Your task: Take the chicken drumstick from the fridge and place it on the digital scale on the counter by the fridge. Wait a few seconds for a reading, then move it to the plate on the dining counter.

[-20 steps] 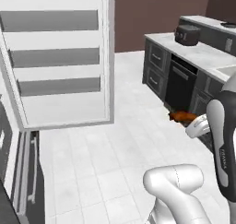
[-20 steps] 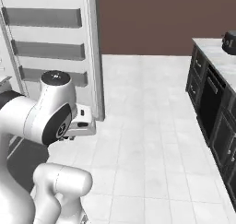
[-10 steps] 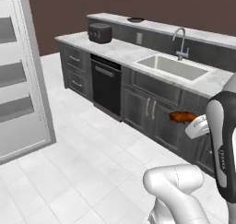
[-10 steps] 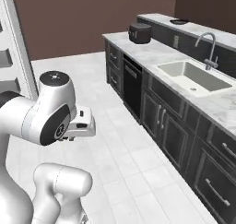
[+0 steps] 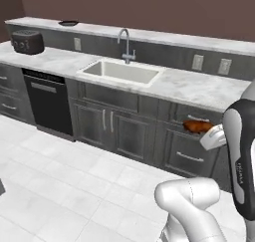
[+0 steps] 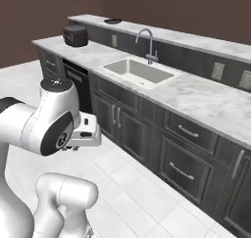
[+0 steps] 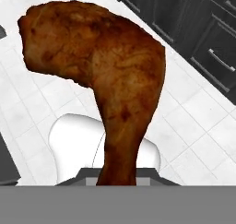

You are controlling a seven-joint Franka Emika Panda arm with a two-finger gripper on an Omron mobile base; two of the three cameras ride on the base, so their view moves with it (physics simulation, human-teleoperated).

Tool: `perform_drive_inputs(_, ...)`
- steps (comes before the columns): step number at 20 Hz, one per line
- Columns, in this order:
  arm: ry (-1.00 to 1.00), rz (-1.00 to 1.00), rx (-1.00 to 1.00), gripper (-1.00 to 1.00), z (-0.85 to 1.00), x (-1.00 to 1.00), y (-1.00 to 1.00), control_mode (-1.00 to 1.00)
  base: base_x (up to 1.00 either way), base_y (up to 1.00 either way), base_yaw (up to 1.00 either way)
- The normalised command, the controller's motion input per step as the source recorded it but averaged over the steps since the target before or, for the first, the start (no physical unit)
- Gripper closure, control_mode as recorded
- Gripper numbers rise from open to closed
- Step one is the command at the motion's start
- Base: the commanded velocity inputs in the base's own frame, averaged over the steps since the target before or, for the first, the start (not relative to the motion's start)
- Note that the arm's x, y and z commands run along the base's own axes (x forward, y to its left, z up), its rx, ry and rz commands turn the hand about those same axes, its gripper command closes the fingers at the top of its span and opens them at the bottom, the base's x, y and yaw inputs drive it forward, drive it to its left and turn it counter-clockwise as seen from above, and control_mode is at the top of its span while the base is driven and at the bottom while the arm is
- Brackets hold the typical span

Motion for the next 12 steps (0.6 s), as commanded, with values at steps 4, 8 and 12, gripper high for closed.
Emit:
perform_drive_inputs(4, 0.00, 0.00, 0.00, 1.00, 0.00, 0.00, 0.00, 1.00, 0.97, 0.00, -0.02)
perform_drive_inputs(8, 0.00, 0.00, 0.00, 1.00, 0.00, 0.00, 0.00, 1.00, 1.00, -0.03, 0.08)
perform_drive_inputs(12, 0.00, 0.00, 0.00, 1.00, 0.00, 0.00, 0.00, 1.00, 1.00, -0.05, 0.16)
